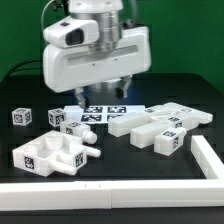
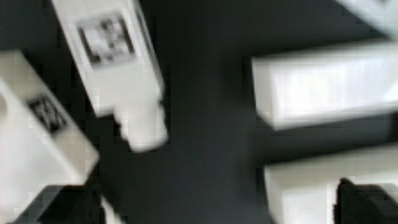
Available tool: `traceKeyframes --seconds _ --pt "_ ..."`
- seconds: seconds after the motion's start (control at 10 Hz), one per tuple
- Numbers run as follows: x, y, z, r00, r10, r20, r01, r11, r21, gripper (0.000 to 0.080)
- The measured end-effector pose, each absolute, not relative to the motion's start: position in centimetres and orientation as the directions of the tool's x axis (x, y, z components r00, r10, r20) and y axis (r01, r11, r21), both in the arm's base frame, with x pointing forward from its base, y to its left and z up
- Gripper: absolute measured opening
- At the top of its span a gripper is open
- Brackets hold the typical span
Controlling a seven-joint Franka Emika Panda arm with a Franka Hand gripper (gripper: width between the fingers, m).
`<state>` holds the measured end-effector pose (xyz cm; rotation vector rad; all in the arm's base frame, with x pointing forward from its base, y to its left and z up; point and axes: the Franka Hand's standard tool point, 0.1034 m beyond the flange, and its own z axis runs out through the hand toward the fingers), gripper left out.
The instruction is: Assemble chair
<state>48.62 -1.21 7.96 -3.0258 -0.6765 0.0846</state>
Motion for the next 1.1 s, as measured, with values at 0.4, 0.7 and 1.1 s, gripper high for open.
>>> traceKeyframes --seconds 0.4,0.7,1.1 --pt "48.6 -1.2 7.7 0.88 0.473 -0.041 0.471 -0.881 -0.055 0.0649" --pt "48.9 -0.3 7.7 0.917 0.397 -0.044 0.395 -0.917 -0.052 0.0649" --pt "48.9 -0.3 7.7 0.917 0.397 -0.044 0.395 -0.917 -0.052 0.0649"
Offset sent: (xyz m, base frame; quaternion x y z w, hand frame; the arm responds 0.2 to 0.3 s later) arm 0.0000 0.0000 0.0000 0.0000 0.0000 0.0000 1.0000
